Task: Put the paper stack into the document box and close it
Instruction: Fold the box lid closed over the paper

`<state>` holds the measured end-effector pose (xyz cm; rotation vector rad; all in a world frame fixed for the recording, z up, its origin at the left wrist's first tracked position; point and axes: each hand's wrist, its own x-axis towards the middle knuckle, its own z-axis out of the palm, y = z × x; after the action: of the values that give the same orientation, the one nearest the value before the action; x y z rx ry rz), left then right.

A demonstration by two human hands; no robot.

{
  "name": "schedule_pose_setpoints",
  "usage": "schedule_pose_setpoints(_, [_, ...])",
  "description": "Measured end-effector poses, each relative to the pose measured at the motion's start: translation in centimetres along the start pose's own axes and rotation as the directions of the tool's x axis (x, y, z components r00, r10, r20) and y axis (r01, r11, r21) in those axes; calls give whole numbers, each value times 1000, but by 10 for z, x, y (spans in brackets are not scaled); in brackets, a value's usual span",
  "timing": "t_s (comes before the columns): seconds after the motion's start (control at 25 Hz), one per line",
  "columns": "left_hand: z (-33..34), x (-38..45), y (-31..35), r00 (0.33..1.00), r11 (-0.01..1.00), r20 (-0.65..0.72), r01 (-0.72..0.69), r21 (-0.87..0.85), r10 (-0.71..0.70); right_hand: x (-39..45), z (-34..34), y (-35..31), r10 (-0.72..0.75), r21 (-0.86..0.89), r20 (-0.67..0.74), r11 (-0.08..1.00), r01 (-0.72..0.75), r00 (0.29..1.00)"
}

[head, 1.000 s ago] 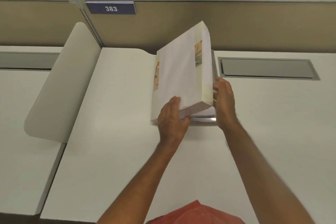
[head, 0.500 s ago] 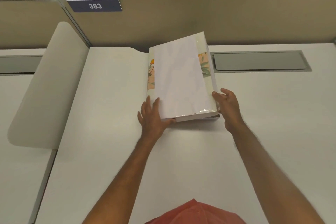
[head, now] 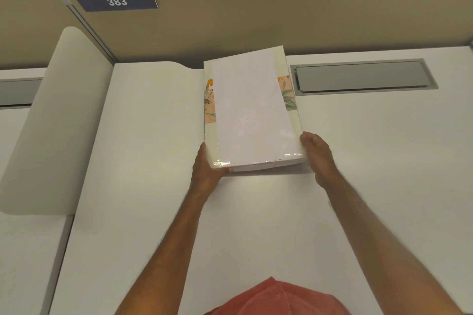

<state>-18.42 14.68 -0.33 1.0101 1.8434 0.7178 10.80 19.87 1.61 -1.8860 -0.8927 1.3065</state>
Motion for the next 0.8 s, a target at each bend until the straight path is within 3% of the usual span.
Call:
schedule_pose_setpoints(0.2, [-8,0,-1,996,993,68,69,-100,-63,7,-2,1,-48,-83,14,995,49,999])
schedule_pose_setpoints(0.48, [-5,-1,3,995,992,57,81,-95,-76,10,1,8,-95,-134,-24,987,91,995])
schedule_pose_setpoints(0.6, [-4,-1,4,995,991,58,83,-104,-77,11,2,5,-132,-280,-3,952,126,991])
schedule_pose_setpoints(0.8, [-3,-1,3,996,992,49,79,-98,-74,15,-6,-4,-59,-290,32,955,66,998])
